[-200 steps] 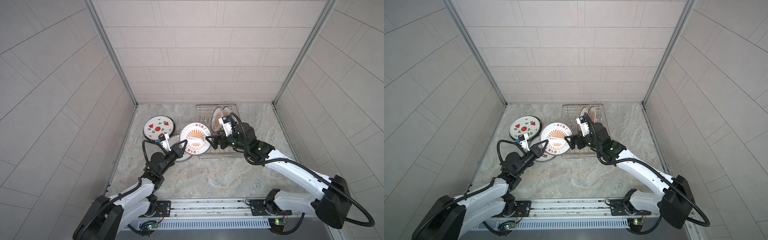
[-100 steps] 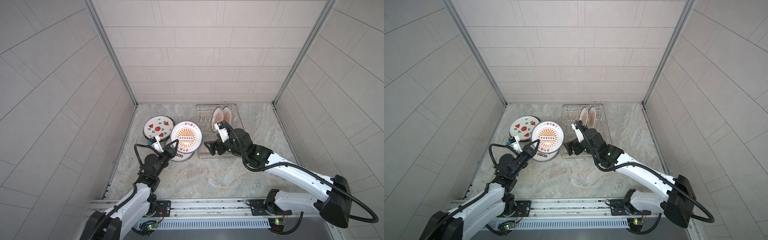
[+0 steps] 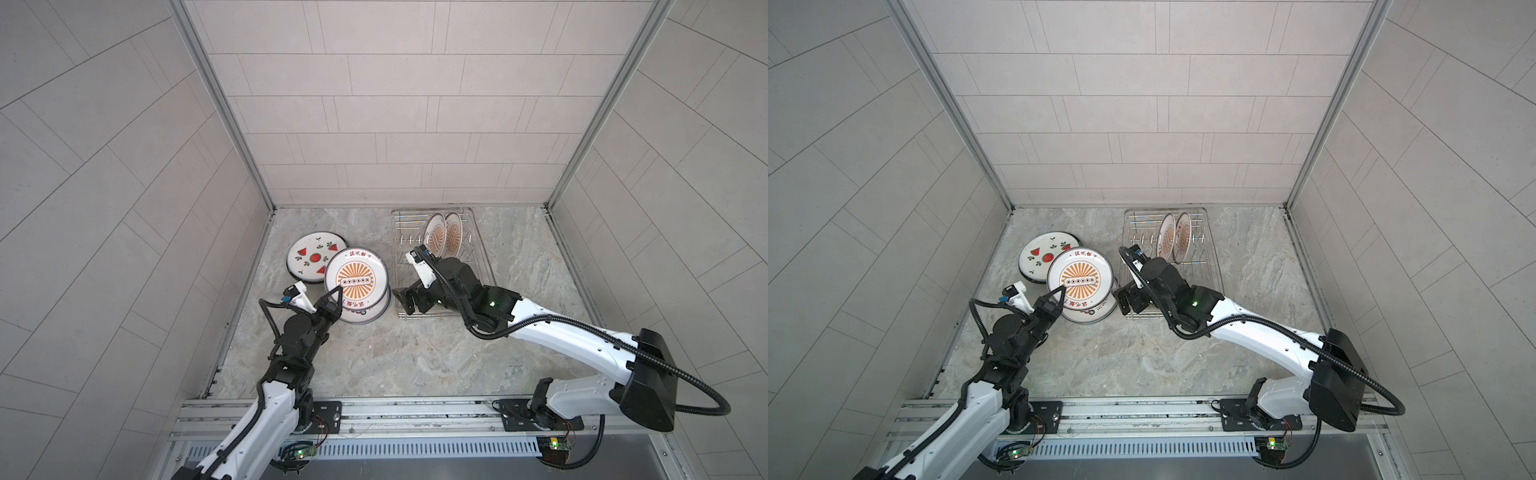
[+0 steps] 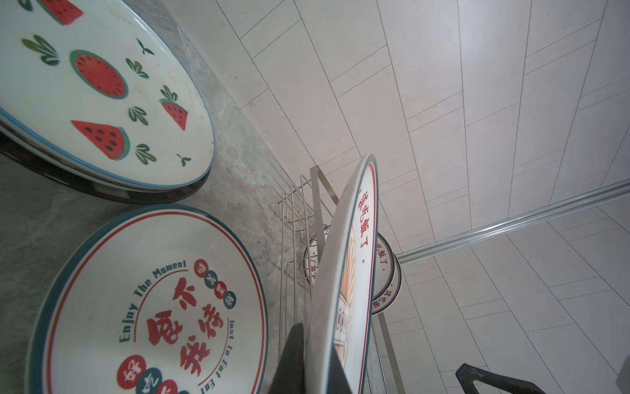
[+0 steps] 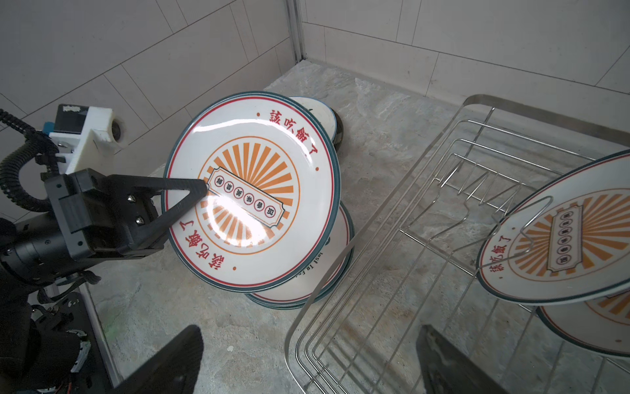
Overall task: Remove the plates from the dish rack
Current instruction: 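Lower the sunburst plate onto the red-lettered stack with the left gripper while the right withdraws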
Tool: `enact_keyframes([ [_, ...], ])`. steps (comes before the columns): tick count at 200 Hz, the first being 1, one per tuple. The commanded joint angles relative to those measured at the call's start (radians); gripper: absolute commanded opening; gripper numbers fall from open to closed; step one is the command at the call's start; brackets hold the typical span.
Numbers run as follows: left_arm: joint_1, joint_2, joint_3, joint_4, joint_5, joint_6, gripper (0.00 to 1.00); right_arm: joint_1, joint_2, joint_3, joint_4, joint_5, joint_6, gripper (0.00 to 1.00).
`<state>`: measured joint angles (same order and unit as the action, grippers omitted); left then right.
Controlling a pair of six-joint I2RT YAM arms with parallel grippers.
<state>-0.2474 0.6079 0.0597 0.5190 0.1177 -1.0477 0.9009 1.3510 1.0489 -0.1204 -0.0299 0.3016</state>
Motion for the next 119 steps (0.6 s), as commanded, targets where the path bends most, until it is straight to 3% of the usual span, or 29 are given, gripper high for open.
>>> enact_keyframes([
  [1, 0.010, -0.025, -0.012, -0.017, -0.041, -0.014, 0.00, 0.014, 0.027, 0.032, -0.005, 0.028, -0.016, 1.00],
  [119, 0.013, 0.106, -0.013, -0.060, -0.101, -0.035, 0.00, 0.053, 0.174, 0.132, -0.038, 0.031, -0.027, 0.99],
])
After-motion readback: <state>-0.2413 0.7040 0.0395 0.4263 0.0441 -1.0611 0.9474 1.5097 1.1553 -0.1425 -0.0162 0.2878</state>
